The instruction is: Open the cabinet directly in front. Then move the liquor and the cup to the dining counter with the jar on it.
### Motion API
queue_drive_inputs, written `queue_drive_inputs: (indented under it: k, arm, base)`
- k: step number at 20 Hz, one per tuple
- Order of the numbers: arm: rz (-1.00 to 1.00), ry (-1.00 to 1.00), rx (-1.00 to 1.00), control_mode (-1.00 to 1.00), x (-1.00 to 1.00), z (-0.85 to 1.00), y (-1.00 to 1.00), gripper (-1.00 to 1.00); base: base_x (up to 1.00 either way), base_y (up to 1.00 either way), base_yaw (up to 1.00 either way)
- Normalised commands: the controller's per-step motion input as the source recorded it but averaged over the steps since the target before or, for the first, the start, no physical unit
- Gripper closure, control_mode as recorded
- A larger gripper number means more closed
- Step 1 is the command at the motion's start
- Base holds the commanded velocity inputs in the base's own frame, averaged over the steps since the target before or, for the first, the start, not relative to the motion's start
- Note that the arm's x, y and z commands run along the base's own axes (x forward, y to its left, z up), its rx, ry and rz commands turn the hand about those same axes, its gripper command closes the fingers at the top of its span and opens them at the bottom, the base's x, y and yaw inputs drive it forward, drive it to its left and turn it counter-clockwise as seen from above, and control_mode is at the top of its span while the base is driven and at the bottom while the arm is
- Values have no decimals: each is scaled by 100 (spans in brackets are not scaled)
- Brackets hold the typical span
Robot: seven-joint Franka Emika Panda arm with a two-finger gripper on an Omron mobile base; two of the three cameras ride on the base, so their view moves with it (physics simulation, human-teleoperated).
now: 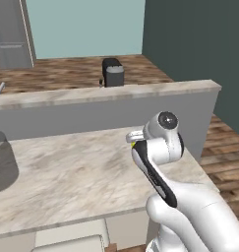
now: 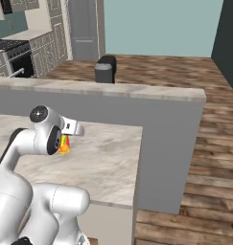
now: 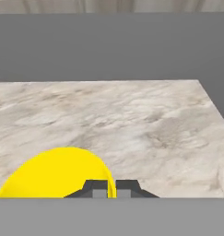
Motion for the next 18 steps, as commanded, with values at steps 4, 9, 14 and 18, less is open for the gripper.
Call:
queue_drive_inputs:
  k: [4, 9, 14, 18]
  arm:
    - [0, 0, 0, -100, 43, -21, 0, 100]
    - [0, 0, 0, -100, 32, -15, 0, 100]
    - [0, 0, 3, -100, 13, -15, 0, 100]
    - [0, 0, 4, -100, 13, -26, 0, 100]
  base:
    - [0, 0, 0]
    - [0, 0, 0]
    - [0, 0, 0]
    - [0, 0, 0]
